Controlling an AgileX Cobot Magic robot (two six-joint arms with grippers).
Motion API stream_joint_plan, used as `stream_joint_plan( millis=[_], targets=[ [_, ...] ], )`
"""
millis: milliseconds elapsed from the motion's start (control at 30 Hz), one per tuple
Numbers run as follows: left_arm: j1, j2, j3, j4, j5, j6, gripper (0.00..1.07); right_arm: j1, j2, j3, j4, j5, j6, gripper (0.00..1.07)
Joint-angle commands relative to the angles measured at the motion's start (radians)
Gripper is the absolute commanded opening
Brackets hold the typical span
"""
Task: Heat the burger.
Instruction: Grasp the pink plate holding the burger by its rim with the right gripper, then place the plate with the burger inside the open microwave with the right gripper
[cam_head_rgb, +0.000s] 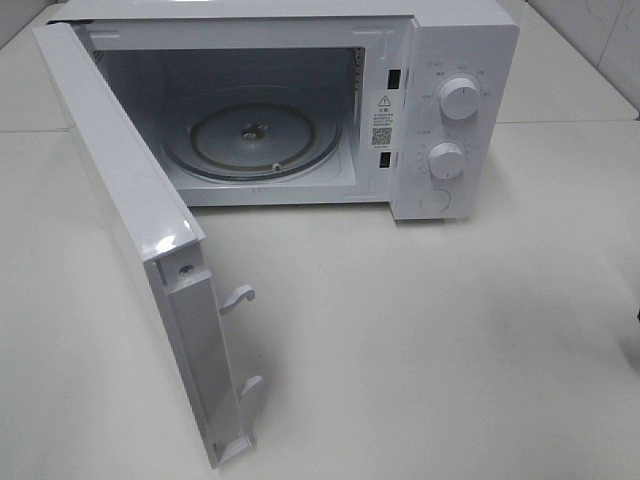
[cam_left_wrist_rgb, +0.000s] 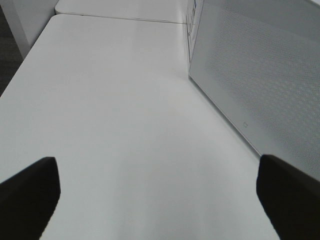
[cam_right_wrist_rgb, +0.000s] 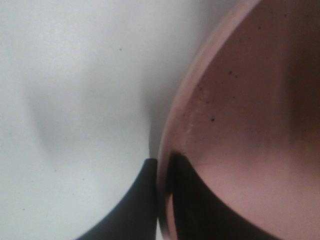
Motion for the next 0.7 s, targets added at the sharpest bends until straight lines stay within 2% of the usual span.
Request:
stream_joint_plan(
  millis=[33, 267, 333, 433, 467, 600, 667, 700],
  targets=[
    [0.004, -0.014, 0.001, -0.003, -0.012, -0.007, 1.01, -0.002, 0.016, 0.009, 0.013, 0.017, 0.054, 0.0],
    [0.004, -0.014, 0.001, -0.003, -0.012, -0.007, 1.01, 0.023, 0.015, 0.009, -0.015, 0.023, 0.081, 0.0],
    [0.004, -0.014, 0.001, -0.003, -0.012, -0.007, 1.01, 0.085, -0.007, 0.009, -0.076, 0.054, 0.147, 0.0],
    [0.004, -0.014, 0.001, -0.003, -0.012, -0.007, 1.01, 0.105, -0.014, 0.009, -0.103, 0.073, 0.17, 0.0],
    [0.004, -0.014, 0.001, -0.003, -0.012, -0.007, 1.01, 0.144, -0.029, 0.01, -0.152, 0.106, 0.22, 0.0],
    [0.004, -0.014, 0.001, -0.003, -0.012, -0.007, 1.01, 0.201, -0.054, 0.011, -0.216, 0.167, 0.288, 0.0],
    [0.004, -0.014, 0.001, -0.003, -0.012, -0.007, 1.01, 0.278, -0.102, 0.011, -0.295, 0.224, 0.345, 0.0],
    [0.004, -0.014, 0.001, -0.003, -0.012, -0.007, 1.01, 0.278, -0.102, 0.011, -0.295, 0.224, 0.345, 0.0]
  ],
)
